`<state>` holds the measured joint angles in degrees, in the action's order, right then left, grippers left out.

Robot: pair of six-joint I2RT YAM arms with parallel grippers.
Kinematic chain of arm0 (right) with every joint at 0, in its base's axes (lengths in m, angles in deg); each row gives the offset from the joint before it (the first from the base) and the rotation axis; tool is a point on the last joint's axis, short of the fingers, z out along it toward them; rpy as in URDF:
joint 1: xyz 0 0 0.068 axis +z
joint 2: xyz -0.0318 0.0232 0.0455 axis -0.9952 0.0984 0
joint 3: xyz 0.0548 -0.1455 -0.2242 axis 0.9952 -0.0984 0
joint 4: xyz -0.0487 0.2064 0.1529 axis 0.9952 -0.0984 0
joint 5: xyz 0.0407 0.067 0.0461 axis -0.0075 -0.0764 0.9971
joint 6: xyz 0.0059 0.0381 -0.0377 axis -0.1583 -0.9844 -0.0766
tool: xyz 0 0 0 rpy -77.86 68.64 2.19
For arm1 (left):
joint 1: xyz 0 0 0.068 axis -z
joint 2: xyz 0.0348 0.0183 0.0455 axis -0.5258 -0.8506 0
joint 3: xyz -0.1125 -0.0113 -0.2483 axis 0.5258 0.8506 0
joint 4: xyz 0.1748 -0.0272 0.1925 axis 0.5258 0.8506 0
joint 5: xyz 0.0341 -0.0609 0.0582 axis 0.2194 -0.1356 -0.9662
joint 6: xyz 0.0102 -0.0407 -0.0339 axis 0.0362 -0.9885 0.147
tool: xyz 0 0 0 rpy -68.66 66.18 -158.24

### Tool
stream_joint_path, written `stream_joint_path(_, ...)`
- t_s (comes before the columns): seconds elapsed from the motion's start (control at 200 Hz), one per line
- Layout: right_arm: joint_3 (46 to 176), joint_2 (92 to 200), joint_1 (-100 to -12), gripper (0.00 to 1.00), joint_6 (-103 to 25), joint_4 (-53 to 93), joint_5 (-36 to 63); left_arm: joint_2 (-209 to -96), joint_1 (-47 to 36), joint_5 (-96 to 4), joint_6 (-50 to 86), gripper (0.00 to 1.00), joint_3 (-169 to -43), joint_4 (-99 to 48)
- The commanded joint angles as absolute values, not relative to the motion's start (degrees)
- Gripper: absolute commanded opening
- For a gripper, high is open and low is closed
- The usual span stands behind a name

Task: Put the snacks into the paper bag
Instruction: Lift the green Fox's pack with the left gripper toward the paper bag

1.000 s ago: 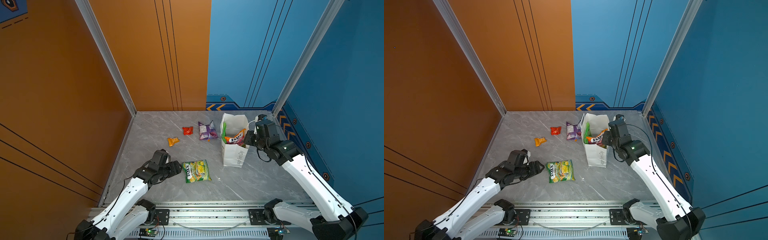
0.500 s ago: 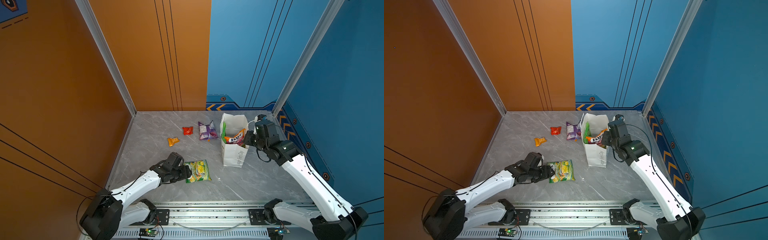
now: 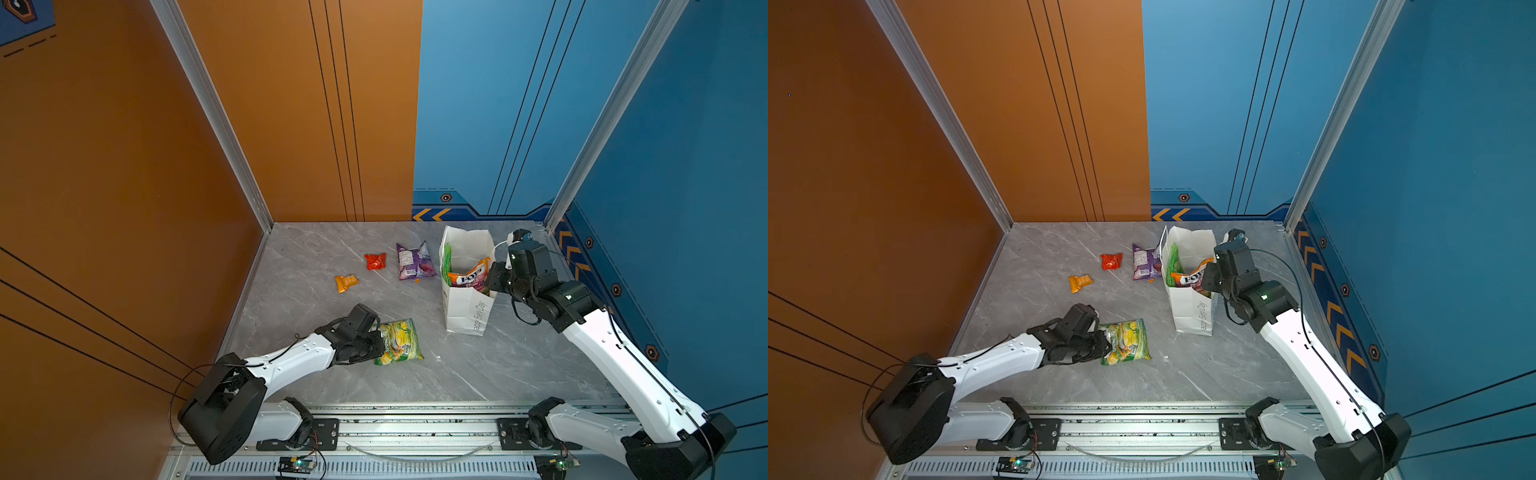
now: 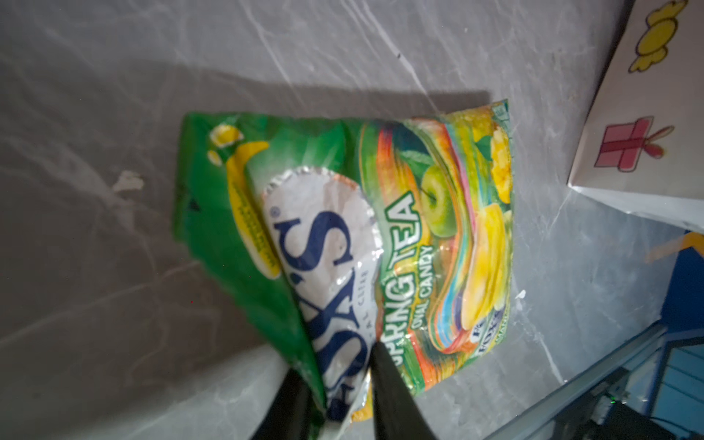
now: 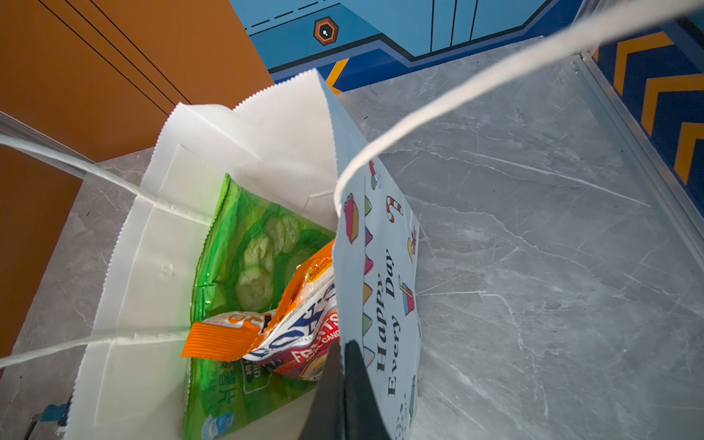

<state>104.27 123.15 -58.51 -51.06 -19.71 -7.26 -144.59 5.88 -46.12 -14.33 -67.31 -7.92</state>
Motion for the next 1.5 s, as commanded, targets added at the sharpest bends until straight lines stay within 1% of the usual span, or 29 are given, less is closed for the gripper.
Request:
stream_joint_path(0.0, 105.33, 122.87, -57.90, 0.00, -50.39, -20.64, -7.95, -142.92, 6.41, -48.27, -13.63, 0.17, -68.10, -7.61)
stream_joint_path(0.155, 106.13, 122.88, -57.81, 0.00, -49.89, -21.42, -8.36, -137.52, 6.41, -50.98, -12.56, 0.09, -68.65, -4.64)
stream_joint_path(0.325, 107.26, 123.33, -57.60, 0.00, -49.40, -21.79, -8.28, -132.13, 6.33, -52.78, -11.21, 0.04, -70.54, -0.44)
stream_joint_path(0.631, 109.21, 123.55, -56.76, 0.00, -48.27, -23.08, -9.13, -124.83, 5.23, -54.95, -9.71, 0.00, -74.85, 6.90)
stream_joint_path(0.801, 110.69, 123.82, -56.27, 0.00, -47.43, -23.79, -9.72, -121.64, 3.92, -55.26, -8.62, 0.00, -77.98, 10.50)
stream_joint_path(0.981, 112.97, 124.36, -56.06, 0.00, -46.18, -25.05, -10.06, -120.84, 1.90, -55.26, -7.60, 0.00, -82.21, 14.42)
stream_joint_path(1.241, 114.29, 124.91, -54.14, 0.00, -45.54, -25.26, -8.99, -120.85, -4.04, -53.13, -8.62, 0.00, -91.97, 20.36)
stream_joint_path(1.497, 115.60, 125.74, -51.04, 0.00, -45.89, -24.98, -9.89, -125.83, -5.79, -50.32, -8.82, 0.00, -104.80, 22.48)
